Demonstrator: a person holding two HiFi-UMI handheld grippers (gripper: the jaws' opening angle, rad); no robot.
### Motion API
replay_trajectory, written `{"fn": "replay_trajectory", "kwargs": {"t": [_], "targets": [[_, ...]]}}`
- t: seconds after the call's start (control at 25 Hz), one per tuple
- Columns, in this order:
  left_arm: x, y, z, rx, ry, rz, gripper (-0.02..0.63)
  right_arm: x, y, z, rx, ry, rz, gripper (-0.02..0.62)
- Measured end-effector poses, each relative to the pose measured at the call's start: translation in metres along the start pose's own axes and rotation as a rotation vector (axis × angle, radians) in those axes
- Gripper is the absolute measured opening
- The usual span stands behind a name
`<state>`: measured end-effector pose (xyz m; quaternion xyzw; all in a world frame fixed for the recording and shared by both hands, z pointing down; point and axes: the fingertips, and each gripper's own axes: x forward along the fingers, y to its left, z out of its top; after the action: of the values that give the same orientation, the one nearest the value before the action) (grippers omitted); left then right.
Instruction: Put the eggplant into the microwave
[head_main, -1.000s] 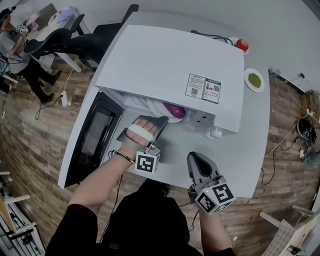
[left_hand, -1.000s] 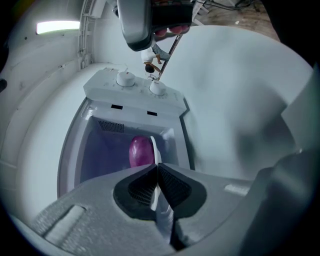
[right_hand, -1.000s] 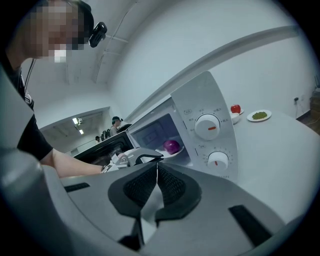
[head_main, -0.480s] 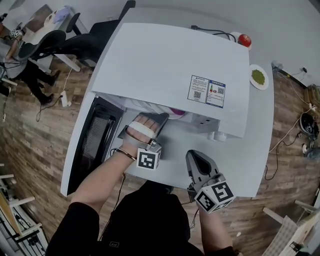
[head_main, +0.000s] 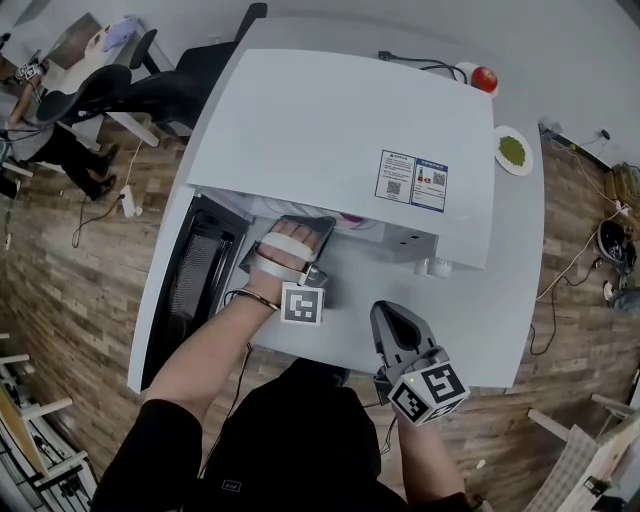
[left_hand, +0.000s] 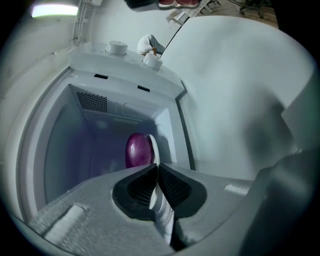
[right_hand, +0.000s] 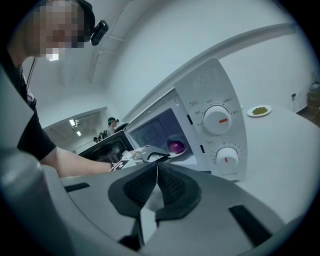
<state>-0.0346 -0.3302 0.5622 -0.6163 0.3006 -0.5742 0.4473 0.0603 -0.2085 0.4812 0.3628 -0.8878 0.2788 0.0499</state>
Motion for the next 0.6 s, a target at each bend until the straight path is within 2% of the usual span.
{"fn": "replay_trajectory", "kwargs": {"t": [0.28, 0.4, 0.44, 0.6], "targets": [[0.003, 0.001, -0.004, -0.014, 0.045, -0.089, 0.017, -0.008, 0.005, 0.004, 0.001, -0.007, -0.014, 0.017], [-0.001, -0.021, 0.005, -0.142, 0.017, -0.269, 0.018, -0.01, 0.008, 0.005, 0.002, -0.013, -0.005, 0.017], [-0.002, -0.022, 0.006, -0.16, 0.017, -0.29, 0.018, -0.01, 0.009, 0.006, 0.003, -0.014, -0.006, 0.017], [-0.001, -0.009, -0.004, -0.106, 0.052, -0.26, 0.02, -0.014, 0.012, 0.01, 0.003, -0.015, -0.015, 0.017]]}}
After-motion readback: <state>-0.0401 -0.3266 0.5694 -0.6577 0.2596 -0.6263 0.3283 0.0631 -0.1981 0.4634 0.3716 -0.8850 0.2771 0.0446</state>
